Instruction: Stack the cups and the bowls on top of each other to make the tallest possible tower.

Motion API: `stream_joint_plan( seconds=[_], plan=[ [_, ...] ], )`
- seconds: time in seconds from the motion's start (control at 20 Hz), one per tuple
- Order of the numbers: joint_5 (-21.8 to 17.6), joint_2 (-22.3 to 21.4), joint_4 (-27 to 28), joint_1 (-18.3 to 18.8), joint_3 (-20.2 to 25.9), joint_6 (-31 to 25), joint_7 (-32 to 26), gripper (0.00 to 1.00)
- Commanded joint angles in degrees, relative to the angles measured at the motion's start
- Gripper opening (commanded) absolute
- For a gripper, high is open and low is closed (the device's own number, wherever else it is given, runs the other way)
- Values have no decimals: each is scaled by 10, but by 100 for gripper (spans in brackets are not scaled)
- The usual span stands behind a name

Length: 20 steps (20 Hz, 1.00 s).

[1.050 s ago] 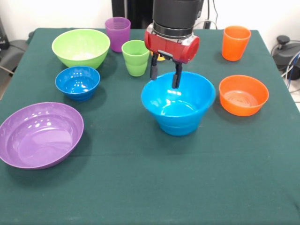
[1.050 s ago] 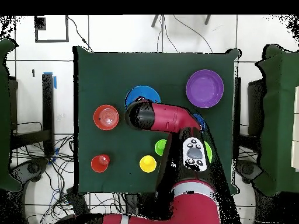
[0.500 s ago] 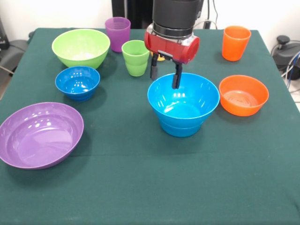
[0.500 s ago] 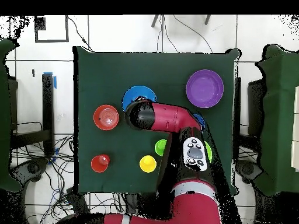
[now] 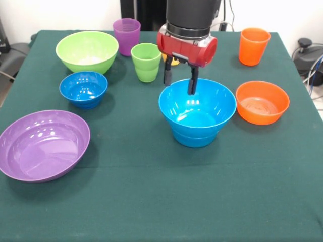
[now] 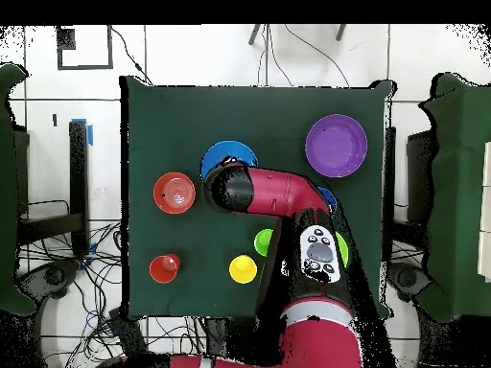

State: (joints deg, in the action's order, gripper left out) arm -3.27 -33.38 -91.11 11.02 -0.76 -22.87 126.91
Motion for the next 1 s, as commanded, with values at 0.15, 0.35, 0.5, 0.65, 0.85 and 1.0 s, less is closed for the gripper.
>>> stream_joint_plan(
  seconds=[0.15,0.35,0.5,0.65,0.85,1.0],
  plan=[
    [-11,-57,8,-25,44,-83,-11,100],
    [-3,-74,24,-34,44,-124,-8,100],
    [-4,-78,32,-40,41,-137,-5,100],
    [-3,-80,36,-45,41,-146,1,100],
    [-1,-69,40,-67,33,-141,31,100],
    [0,-63,41,-84,23,-132,52,100]
  ],
)
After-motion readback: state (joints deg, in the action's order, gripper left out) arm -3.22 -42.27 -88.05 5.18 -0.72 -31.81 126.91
